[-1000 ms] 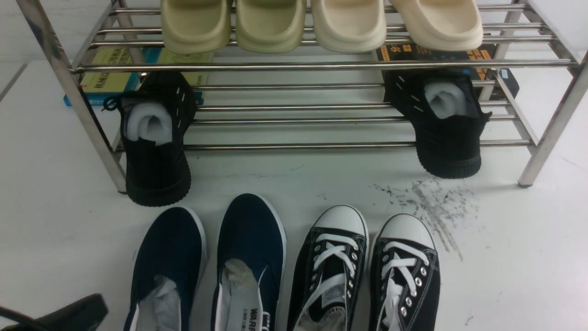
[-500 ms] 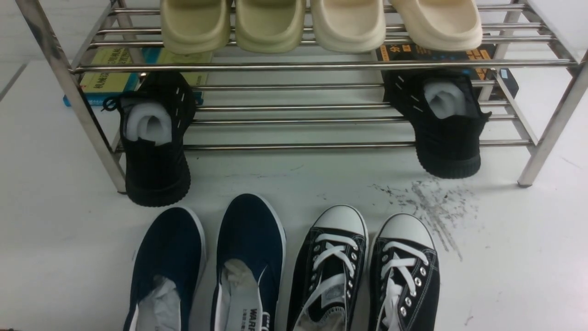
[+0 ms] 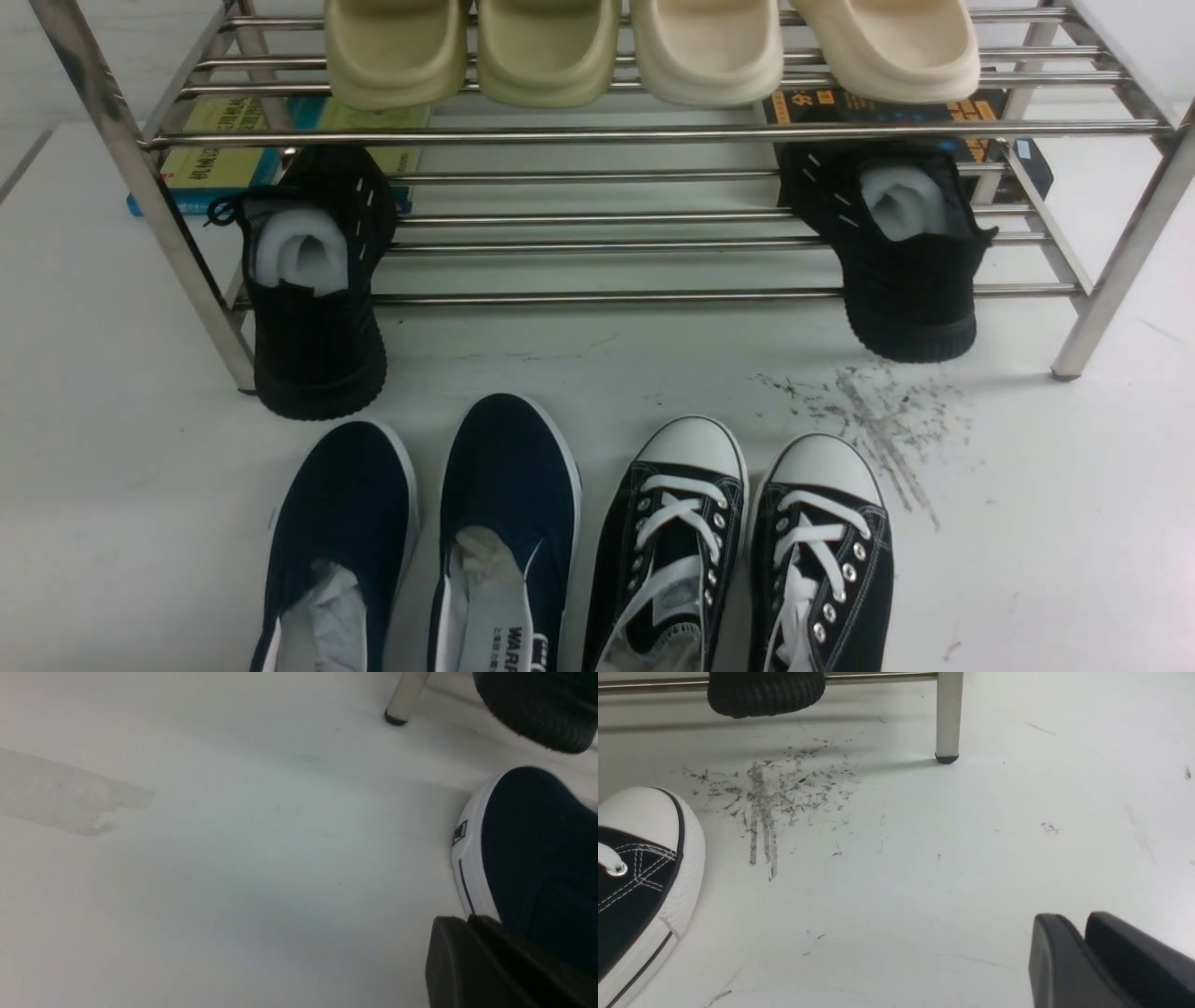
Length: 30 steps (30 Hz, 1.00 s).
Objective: Take the shoes off the shelf with your hand on the white table.
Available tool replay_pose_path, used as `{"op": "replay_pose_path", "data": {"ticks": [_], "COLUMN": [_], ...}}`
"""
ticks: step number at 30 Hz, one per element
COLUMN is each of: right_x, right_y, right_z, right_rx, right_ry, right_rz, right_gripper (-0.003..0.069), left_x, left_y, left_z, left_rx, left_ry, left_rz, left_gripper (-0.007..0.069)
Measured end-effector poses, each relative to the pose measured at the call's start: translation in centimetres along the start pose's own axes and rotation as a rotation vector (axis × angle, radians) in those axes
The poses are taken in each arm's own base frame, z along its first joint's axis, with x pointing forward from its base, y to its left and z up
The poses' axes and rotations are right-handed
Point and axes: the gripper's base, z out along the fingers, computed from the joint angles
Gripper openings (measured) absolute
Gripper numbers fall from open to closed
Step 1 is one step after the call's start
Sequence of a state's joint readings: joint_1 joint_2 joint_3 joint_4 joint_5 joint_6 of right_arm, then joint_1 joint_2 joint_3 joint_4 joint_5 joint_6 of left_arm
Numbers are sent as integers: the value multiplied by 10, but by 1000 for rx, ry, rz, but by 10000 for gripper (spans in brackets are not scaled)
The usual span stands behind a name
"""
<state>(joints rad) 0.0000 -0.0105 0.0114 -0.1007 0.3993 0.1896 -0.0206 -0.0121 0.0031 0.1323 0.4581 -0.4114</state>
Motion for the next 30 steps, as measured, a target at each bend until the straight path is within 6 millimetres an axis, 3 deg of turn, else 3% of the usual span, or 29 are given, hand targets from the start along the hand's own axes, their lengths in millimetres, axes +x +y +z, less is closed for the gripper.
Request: {"op": "replay_pose_path", "data": {"ticks": [30], "right_x": [0], "right_y": [0], "right_z": [0], "right_rx": [1], "right_ry": [-1], "right_rz": [-2], "right_gripper": [153], "left_x": [1], "left_y": [-5], "left_z": [0], "left_rx": [86], "left_ry": [12], "left_rz": [18], "left_gripper": [71]}}
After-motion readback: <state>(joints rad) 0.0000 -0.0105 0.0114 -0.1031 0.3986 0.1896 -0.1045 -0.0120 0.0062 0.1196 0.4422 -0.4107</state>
